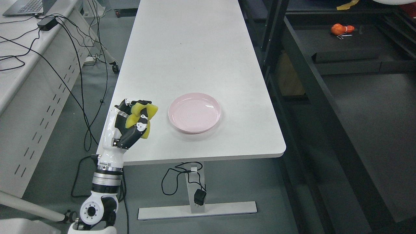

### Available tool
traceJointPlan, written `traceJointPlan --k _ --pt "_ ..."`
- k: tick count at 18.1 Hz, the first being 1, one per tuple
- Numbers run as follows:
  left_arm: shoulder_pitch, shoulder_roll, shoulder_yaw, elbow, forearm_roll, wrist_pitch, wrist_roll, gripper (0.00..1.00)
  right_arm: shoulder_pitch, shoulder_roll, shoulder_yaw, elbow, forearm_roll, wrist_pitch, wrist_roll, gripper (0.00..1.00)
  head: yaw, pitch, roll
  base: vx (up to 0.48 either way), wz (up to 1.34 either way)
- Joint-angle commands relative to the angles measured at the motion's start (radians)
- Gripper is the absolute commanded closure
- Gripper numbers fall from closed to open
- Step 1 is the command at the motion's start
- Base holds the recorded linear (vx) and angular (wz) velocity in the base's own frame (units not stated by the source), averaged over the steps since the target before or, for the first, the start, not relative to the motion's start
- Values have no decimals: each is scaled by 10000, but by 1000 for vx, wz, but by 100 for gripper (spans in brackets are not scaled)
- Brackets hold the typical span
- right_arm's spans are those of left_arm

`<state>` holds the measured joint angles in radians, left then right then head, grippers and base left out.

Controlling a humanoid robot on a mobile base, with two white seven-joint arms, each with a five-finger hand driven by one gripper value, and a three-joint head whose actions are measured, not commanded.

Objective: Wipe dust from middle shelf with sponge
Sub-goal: 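Hold the sponge in the left hand while turning toward the shelf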

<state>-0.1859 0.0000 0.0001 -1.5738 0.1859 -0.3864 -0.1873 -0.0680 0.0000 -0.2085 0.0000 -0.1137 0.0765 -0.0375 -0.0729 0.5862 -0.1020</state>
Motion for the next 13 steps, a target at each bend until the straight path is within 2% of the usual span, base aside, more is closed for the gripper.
traceJointPlan --k 1,13 --pt "109 175 -185 -16 -2 -1 2 99 5 -175 -1 -175 2 2 6 0 0 0 0 -16 -70" --pt "232 175 -491 -16 -33 14 17 99 -10 -175 -1 -175 2 2 6 0 0 0 0 -37 -56"
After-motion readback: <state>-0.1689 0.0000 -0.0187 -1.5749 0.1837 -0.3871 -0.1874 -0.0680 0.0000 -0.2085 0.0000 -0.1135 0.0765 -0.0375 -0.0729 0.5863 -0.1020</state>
